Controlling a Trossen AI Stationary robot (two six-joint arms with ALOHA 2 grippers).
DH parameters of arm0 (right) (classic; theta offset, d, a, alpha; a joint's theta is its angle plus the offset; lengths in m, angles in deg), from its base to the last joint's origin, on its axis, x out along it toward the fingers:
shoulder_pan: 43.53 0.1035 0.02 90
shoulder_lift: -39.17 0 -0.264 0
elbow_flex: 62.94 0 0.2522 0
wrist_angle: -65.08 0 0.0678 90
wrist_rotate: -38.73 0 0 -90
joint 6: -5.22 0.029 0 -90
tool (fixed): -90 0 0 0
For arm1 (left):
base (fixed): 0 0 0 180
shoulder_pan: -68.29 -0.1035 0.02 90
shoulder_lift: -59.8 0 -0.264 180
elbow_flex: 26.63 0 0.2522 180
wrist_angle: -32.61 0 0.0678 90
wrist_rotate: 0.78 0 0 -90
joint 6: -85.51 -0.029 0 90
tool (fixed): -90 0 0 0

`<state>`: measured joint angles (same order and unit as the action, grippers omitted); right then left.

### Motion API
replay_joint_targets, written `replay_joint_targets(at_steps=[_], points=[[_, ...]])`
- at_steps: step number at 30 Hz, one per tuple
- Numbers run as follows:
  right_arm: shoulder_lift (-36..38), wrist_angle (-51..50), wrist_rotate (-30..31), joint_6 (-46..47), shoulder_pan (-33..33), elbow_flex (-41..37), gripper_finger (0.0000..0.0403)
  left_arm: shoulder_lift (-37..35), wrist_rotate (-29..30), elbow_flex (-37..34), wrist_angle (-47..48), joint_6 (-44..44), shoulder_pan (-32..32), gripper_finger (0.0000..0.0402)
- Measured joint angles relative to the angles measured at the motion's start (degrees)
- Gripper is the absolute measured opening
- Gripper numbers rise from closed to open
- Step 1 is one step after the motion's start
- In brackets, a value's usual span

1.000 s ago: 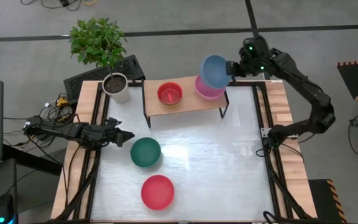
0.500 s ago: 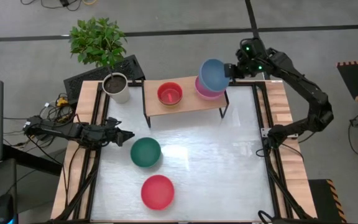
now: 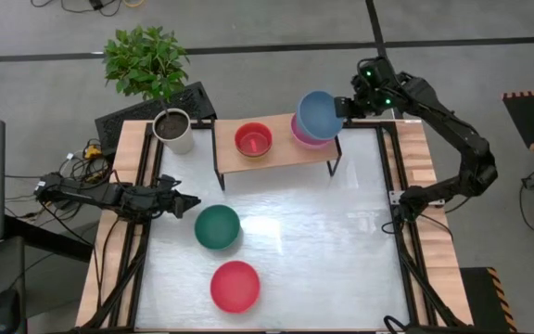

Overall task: Place and stack bowls onto a shelf
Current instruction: Stack the blue bowl on top of the pink bowl on the shelf

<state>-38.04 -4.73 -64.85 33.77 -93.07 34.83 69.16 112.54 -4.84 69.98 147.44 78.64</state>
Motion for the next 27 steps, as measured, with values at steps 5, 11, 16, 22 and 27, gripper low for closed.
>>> replay_joint_targets(at_steps=[5,11,16,22,27], points=[[0.0,0.02,0.02,-0.76,0.0,-0.01,0.0076,0.02,0.6,0.0,0.01,0.05,0.0,0.014],[0.02,0.39,0.04,-0.72,-0.11,-0.01,0.0127,0.01,1.49,0.0,-0.01,0.03,0.0,0.014],[0.02,2.36,0.04,-0.52,-0.11,-0.01,0.0158,0.02,1.5,0.0,-0.01,0.04,0.0,0.014],[0.02,4.42,0.09,-0.24,-0.11,0.14,0.0165,0.02,1.5,0.0,-0.01,0.04,0.0,0.014],[0.04,4.65,0.13,-0.18,-0.17,1.84,0.0163,0.01,1.43,0.0,-0.01,0.12,0.0,0.014]])
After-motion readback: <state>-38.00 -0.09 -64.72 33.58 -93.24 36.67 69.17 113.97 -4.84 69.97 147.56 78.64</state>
